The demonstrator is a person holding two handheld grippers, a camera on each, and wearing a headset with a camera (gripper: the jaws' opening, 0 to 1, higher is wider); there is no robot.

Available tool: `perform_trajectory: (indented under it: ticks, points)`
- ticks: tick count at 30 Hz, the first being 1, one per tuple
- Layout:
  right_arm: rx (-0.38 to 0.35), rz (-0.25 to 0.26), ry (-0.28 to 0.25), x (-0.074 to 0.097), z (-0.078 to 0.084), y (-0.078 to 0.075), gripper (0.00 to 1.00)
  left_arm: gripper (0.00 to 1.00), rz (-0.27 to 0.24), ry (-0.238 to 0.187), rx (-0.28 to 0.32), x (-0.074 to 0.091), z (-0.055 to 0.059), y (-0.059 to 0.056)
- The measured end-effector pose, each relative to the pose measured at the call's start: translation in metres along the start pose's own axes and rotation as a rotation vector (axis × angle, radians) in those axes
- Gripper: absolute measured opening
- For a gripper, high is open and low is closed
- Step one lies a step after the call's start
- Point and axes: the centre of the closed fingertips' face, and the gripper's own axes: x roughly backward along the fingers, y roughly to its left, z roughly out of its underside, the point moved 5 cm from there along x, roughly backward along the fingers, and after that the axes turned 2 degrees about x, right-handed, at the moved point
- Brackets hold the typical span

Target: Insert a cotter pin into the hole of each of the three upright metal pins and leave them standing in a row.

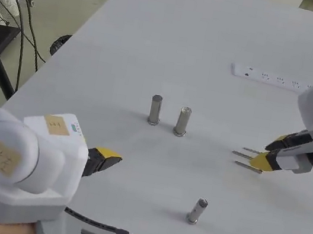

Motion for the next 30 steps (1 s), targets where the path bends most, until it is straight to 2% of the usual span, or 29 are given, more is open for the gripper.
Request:
perform_trajectory:
  ticks: [6, 18, 30]
  points:
    - [0.011, 0.000, 0.033, -0.003, 0.007, -0.002, 0.18, 0.91, 0.015, -0.002, 0.001, 0.000, 0.003, -0.004]
    - [0.040, -0.001, 0.049, -0.008, 0.000, -0.001, 0.14, 0.90, 0.018, -0.005, 0.015, 0.002, 0.005, -0.003]
    - [0.075, 0.026, 0.071, -0.011, -0.008, -0.017, 0.08, 0.89, 0.009, 0.003, 0.022, 0.004, 0.009, 0.000]
